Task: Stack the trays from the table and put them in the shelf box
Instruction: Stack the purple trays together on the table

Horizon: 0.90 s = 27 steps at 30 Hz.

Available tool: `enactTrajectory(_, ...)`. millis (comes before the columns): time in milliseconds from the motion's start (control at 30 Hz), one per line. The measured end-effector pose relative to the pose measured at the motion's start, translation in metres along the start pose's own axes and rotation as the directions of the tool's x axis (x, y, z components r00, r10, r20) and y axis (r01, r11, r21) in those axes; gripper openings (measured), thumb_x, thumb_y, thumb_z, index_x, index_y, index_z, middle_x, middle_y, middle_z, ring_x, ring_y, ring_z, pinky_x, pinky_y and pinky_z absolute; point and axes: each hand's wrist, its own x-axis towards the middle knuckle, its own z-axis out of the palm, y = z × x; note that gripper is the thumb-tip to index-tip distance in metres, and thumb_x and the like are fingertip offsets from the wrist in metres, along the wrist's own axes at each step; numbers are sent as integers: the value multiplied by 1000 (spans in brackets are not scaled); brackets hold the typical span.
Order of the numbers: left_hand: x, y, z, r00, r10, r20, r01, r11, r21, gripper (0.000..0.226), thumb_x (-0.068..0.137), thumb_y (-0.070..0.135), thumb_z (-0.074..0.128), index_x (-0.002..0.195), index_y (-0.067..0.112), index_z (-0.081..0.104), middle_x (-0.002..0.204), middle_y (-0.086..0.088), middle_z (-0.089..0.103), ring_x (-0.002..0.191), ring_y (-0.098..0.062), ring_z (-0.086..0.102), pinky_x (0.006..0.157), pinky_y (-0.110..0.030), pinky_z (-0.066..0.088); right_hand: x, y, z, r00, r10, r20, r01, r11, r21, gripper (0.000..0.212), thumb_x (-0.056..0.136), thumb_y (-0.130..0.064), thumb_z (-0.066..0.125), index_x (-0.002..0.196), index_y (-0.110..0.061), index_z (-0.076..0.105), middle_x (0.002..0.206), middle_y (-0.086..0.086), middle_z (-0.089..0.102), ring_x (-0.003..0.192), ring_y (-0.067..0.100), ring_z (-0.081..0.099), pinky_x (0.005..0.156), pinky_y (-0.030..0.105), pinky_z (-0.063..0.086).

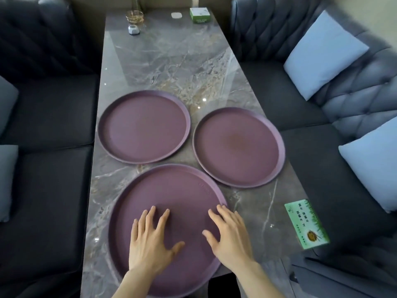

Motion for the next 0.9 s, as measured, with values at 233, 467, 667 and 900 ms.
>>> enactTrajectory(233, 74, 70, -32, 989, -37, -142, 0, 967, -256, 56, 84, 51, 60, 135, 29, 52, 132, 6, 55, 122, -21, 48, 96, -39, 43, 45, 68, -66, 913, 275, -301, -213, 951, 224, 13, 86, -24, 67, 96, -20, 74, 94, -2, 67, 85, 23, 65, 70, 33, 52)
enactTrajectory(467, 172, 139, -50, 974, -225, 2, 194, 832, -520, 61, 83, 56, 59, 137, 33, 46, 137, 4, 48, 126, -21, 47, 95, -41, 46, 117, 152, -132, 859, 413, -301, -342, 902, 262, 21, 88, -24, 66, 107, -19, 72, 107, 2, 66, 93, 27, 65, 72, 36, 51)
enactTrajectory(667, 229, 166, -43, 922, -374, 98, 356, 720, -596, 77, 79, 49, 67, 147, 30, 36, 140, -3, 49, 130, -23, 46, 99, -41, 43, 179, 207, -151, 860, 485, -159, -432, 858, 278, 54, 89, -37, 64, 140, -26, 51, 144, 4, 49, 129, 28, 48, 91, 43, 49)
enactTrajectory(900, 250, 174, -37, 846, -517, 130, 468, 602, -647, 82, 72, 34, 76, 146, 28, 41, 135, 2, 60, 123, -20, 57, 99, -38, 47, 225, 220, -147, 792, 610, 39, -457, 548, 700, 73, 86, -42, 69, 149, -38, 33, 155, 3, 32, 141, 27, 37, 111, 51, 38)
